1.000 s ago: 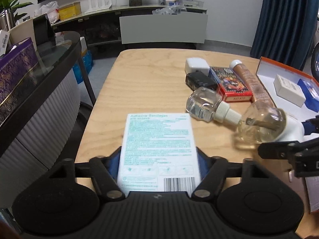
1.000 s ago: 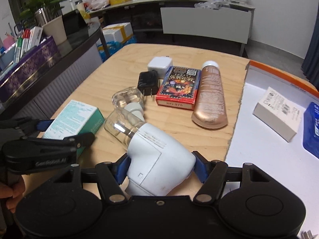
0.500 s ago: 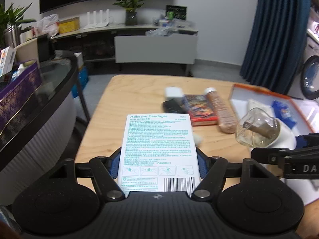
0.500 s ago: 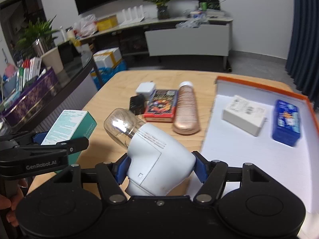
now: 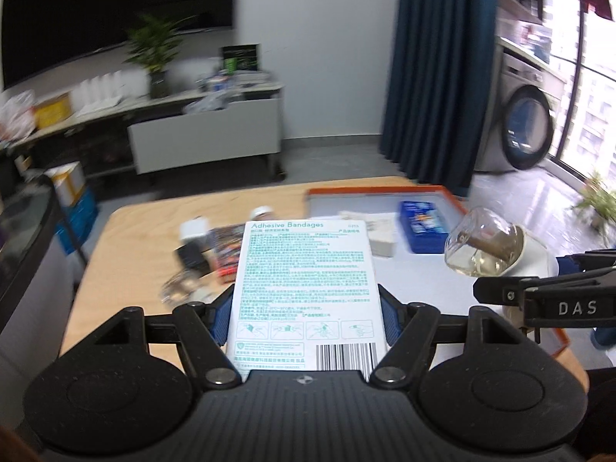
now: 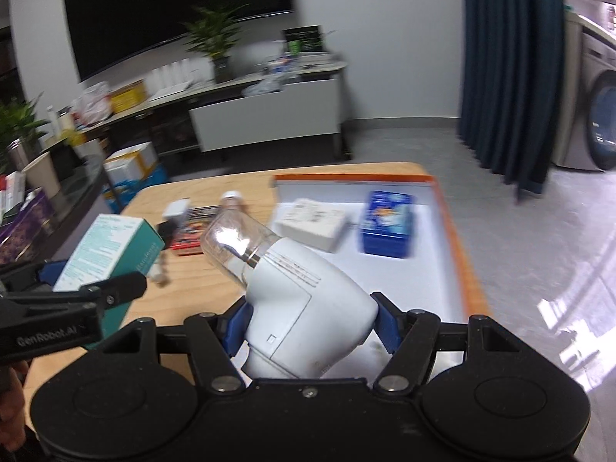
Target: Organize rigid objects
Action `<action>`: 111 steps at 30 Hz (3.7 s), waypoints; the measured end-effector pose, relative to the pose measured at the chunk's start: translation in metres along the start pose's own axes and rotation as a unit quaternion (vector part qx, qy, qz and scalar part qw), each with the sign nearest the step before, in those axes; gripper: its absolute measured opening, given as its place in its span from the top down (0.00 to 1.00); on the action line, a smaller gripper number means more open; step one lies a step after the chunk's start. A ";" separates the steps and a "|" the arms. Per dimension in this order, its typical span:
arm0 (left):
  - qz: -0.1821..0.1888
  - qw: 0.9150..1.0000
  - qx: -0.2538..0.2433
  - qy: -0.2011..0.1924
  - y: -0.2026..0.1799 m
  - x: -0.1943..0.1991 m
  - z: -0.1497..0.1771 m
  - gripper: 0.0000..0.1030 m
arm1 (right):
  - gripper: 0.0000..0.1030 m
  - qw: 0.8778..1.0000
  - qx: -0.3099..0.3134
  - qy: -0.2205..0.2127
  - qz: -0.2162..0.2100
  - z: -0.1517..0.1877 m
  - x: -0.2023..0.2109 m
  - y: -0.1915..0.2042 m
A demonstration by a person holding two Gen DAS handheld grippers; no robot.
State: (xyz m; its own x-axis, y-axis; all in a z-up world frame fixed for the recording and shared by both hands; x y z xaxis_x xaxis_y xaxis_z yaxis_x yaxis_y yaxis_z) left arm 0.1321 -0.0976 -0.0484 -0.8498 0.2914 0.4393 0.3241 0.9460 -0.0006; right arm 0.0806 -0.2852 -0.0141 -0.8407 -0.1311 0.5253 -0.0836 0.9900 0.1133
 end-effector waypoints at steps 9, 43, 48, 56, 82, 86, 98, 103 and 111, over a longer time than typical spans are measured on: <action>0.034 0.999 -0.021 -0.009 -0.043 -0.027 -0.017 0.30 | 0.23 0.998 -0.044 -0.025 0.036 -0.005 0.012 -0.051; 0.017 1.000 0.023 0.004 -0.037 -0.039 -0.012 0.30 | 0.23 0.998 -0.043 -0.009 0.037 -0.006 -0.024 -0.055; 0.015 0.999 0.030 0.000 -0.033 -0.035 -0.017 0.30 | 0.23 0.999 -0.036 -0.013 0.036 -0.008 -0.023 -0.048; 0.013 0.999 0.037 -0.007 -0.031 -0.030 -0.024 0.30 | 0.23 0.999 -0.021 -0.020 0.035 -0.015 -0.019 -0.044; 0.012 0.999 0.046 -0.019 -0.027 -0.016 -0.028 0.30 | 0.23 0.998 -0.026 -0.039 0.041 -0.021 0.004 -0.042; 0.011 0.999 0.049 -0.016 -0.024 -0.015 -0.027 0.30 | 0.23 0.998 -0.025 -0.036 0.039 -0.019 0.005 -0.041; 0.009 0.999 0.051 -0.015 -0.020 -0.015 -0.024 0.30 | 0.23 0.998 -0.023 -0.033 0.038 -0.019 0.008 -0.036; 0.010 0.999 0.051 -0.011 -0.020 -0.017 -0.021 0.30 | 0.23 0.999 -0.023 -0.030 0.039 -0.019 0.005 -0.035; 0.009 0.999 0.050 -0.005 -0.022 -0.019 -0.017 0.30 | 0.23 0.999 -0.022 -0.025 0.038 -0.017 -0.001 -0.034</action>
State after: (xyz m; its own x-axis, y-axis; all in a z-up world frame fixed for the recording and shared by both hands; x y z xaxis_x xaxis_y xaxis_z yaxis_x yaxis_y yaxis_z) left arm 0.1486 -0.1263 -0.0413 -0.8489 0.3085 0.4291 0.2954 0.9503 -0.0988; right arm 0.0929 -0.3197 -0.0043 -0.8699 -0.0511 0.4906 0.0044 0.9938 0.1114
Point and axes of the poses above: each gripper's, at about its wrist camera, not at the fingertips, and x roughly against the way its jaws point, y to its left, z to its underside, the point moved 10 cm from there along -x, roughly the way its jaws point, and after that the axes turned 9 degrees about -y, right-handed, at the moved point
